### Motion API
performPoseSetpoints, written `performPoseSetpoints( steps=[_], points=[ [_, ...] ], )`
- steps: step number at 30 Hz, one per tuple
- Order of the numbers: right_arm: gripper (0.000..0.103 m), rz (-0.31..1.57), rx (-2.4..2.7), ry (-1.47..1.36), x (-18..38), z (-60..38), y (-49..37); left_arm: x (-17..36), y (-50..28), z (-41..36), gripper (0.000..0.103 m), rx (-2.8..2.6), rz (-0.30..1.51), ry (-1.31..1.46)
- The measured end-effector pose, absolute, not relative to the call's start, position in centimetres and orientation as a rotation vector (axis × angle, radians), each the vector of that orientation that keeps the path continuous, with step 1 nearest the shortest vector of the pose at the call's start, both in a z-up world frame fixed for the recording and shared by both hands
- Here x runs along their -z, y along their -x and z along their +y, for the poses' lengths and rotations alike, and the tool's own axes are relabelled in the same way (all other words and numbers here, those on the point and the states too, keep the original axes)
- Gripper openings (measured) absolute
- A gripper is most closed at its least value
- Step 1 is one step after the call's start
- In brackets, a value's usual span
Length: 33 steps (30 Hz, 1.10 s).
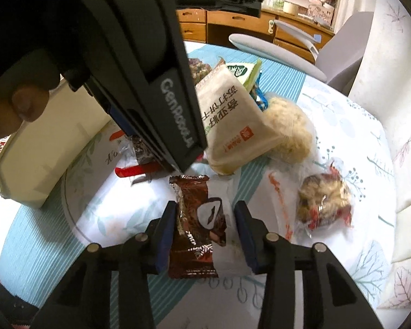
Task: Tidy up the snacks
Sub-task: 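Carry both packs into the tray and open both tools to release them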
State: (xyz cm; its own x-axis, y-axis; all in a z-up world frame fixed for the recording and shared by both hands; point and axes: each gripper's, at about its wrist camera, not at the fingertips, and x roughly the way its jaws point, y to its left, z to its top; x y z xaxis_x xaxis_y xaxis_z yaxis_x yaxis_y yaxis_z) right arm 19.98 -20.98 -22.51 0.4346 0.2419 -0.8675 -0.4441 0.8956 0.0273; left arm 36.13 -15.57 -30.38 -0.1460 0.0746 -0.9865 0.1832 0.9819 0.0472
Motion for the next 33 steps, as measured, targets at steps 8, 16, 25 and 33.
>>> performPoseSetpoints(
  steps=[8, 16, 25, 33],
  points=[
    [0.041, 1.168, -0.388, 0.140, 22.1, -22.6, -18.0, 29.6, -33.6, -15.7, 0.046, 0.095, 1.763, -0.212],
    [0.041, 1.275, -0.322, 0.043, 21.3, -23.7, -15.0, 26.7, -29.3, -16.1, 0.046, 0.152, 1.760, -0.232],
    [0.041, 1.355, -0.260, -0.129, 19.4, -25.0, -12.0, 21.5, -24.7, -15.8, 0.046, 0.251, 1.667, -0.221],
    [0.041, 1.343, -0.231, -0.202, 16.6, -23.6, -11.5, 16.5, -23.4, -13.7, 0.046, 0.300, 1.562, -0.184]
  ],
)
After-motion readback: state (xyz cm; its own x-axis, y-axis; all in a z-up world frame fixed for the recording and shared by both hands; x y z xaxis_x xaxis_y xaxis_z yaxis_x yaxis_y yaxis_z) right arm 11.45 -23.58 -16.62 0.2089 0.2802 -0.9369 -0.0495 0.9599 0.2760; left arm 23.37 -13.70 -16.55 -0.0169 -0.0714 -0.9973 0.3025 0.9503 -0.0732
